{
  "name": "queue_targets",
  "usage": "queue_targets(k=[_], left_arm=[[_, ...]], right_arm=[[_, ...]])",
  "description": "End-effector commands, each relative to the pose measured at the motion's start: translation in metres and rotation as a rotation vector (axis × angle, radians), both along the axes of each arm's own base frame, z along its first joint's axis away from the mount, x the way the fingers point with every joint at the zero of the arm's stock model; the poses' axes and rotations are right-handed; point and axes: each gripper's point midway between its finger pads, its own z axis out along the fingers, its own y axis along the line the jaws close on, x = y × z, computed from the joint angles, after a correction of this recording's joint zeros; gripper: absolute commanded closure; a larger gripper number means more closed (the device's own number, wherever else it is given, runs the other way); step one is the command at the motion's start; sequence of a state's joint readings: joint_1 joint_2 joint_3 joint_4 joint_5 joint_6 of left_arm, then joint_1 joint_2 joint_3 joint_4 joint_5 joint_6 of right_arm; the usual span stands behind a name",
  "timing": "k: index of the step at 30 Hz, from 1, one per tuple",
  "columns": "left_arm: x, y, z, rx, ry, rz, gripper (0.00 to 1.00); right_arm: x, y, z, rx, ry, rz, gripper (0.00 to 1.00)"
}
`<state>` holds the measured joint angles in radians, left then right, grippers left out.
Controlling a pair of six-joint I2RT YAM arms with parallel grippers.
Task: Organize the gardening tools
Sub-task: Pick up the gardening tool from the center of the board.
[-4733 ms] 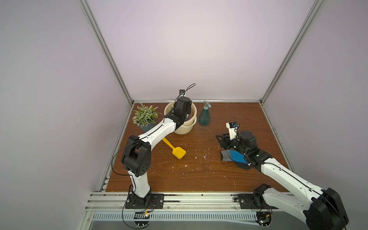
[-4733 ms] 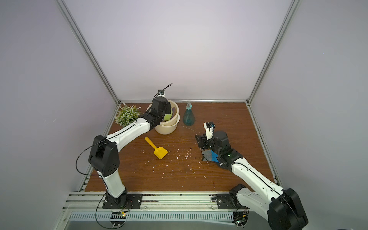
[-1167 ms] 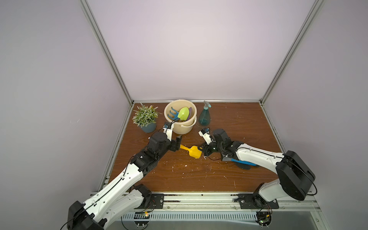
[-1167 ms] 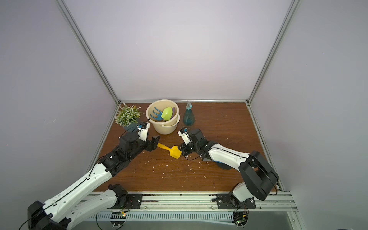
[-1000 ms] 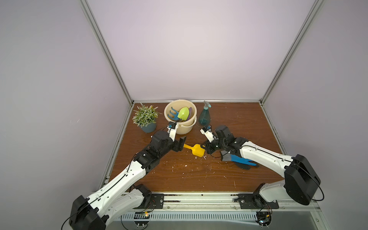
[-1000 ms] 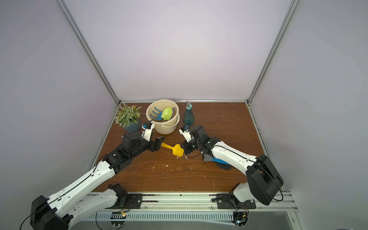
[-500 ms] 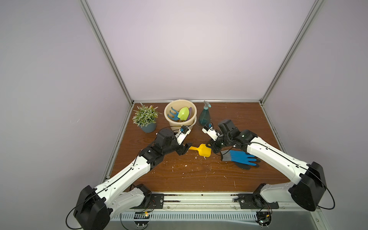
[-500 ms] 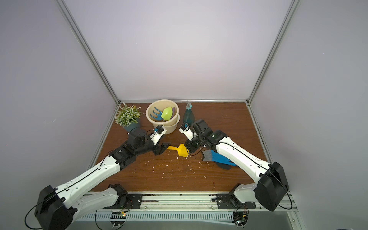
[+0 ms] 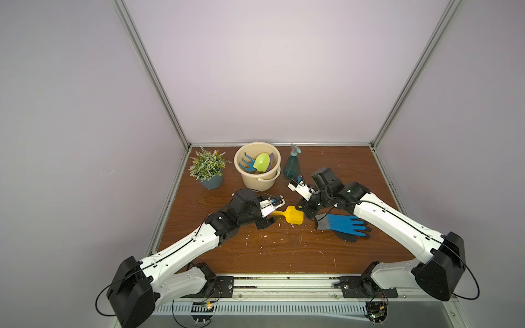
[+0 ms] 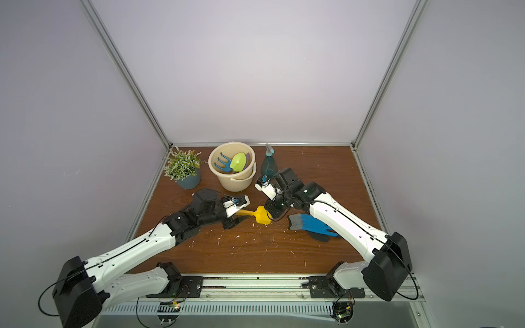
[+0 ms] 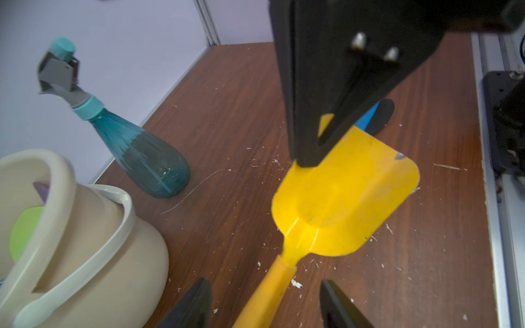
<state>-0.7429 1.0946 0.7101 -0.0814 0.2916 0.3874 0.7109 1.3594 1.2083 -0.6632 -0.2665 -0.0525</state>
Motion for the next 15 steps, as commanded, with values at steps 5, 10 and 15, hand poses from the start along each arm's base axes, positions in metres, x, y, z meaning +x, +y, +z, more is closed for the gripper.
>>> queue_targets(k=[5, 10, 15], left_arm=[[-0.007, -0.007, -0.014, 0.066, -0.015, -0.060, 0.37], [-0.006, -0.010, -0.026, 0.099, 0.001, -0.072, 0.37], [-0.003, -0.013, -0.033, 0.119, -0.001, -0.074, 0.38]], right_arm=[[-0.002, 0.005, 0.029, 0.065, -0.034, 0.033, 1.00], [-0.010, 0.011, 0.039, 0.111, -0.021, 0.076, 1.00], [-0.013, 0.011, 0.045, 0.123, -0.025, 0.087, 1.00]])
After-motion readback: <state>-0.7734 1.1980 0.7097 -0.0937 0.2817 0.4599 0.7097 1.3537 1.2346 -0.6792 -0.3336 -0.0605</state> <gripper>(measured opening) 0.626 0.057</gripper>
